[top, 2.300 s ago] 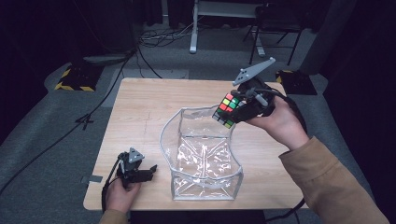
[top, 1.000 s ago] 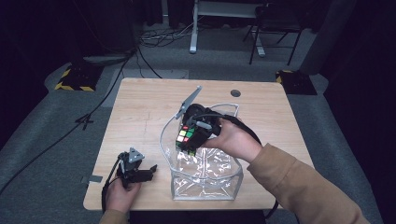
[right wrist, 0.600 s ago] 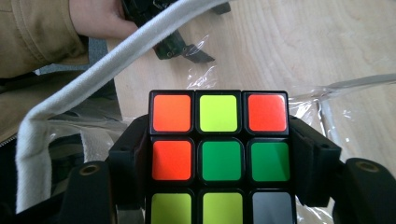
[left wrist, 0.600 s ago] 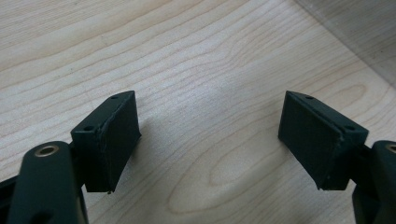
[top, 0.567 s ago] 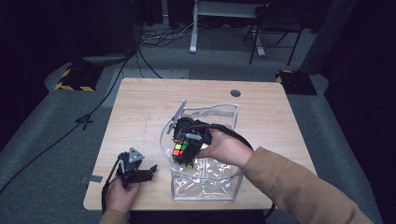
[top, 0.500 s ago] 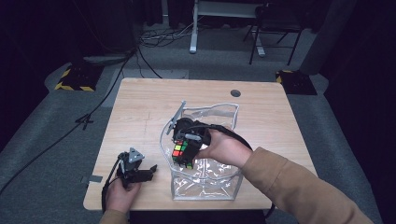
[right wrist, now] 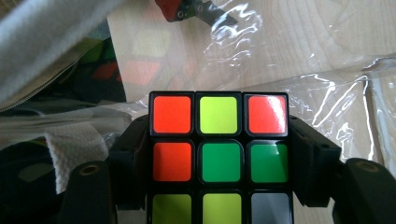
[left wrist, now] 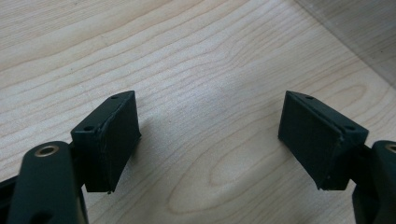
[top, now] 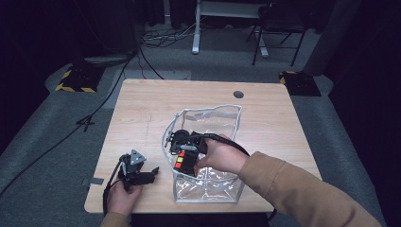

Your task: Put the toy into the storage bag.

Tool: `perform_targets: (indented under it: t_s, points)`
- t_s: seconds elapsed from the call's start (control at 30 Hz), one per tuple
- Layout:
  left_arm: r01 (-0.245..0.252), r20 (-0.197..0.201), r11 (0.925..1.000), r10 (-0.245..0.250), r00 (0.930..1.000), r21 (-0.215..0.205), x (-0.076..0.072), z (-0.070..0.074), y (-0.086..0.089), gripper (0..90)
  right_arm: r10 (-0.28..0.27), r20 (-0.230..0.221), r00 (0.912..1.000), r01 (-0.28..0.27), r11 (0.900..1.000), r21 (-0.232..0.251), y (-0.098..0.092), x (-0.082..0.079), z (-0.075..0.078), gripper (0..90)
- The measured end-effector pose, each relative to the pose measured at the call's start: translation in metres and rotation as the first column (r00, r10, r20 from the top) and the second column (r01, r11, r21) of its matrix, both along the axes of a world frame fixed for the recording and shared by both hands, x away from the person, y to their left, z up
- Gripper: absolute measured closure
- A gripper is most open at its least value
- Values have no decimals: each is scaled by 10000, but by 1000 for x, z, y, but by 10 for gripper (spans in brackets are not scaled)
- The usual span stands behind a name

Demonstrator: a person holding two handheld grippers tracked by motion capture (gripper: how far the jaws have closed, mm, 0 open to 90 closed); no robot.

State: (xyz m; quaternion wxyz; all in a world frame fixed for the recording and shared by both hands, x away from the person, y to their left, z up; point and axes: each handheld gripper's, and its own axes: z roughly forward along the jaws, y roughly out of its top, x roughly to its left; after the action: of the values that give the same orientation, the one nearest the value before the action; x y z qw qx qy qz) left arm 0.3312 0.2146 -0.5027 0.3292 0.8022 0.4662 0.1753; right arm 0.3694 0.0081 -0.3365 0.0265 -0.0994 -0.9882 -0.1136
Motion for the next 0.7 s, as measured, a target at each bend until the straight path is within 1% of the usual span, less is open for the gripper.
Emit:
perform_targets:
  t_s: [0.03,0.07,0.2,0.3,0.33,0.4,0.43,0.5,0.53,0.63,0.7]
  points:
    - [7,-7,10000,-7,10000,-13,0,0,0,208,-106,-106,9999,106,9999,32,-1,1,-2,339]
    - [7,-1,10000,-7,10000,6,0,0,0,208,-106,-106,9999,106,9999,32,-1,1,-2,339]
    - [-16,0,10000,16,10000,-5,0,0,0,208,-227,-304,9993,222,9996,-159,-1,2,-7,339]
    - [3,-6,10000,-3,10000,-10,0,0,0,208,-344,-575,9978,332,9992,-213,-1,4,-13,339]
    - [1,9,10000,-1,10000,20,0,0,0,208,-335,-558,9979,318,9990,-299,-1,4,-14,339]
    - [-6,-6,10000,6,10000,-15,0,0,0,208,-341,-713,9969,317,9989,-344,-1,5,-18,338]
    - [9,-10,10000,-9,10000,-12,0,0,0,207,-332,-832,9960,306,9990,-312,-1,6,-19,339]
    - [9,-18,10000,-9,10000,-25,0,0,0,208,-352,-887,9954,319,9988,-383,-1,7,-20,339]
    - [9,-19,10000,-9,10000,-24,0,0,0,208,-411,-1010,9940,381,9988,-312,-1,7,-22,339]
    - [7,-17,10000,-7,10000,-19,0,0,0,208,-463,-1023,9937,417,9980,-466,-1,9,-25,339]
    - [2,-16,10000,-2,10000,-11,0,0,0,208,-509,-1067,9930,464,9979,-443,-2,10,-28,338]
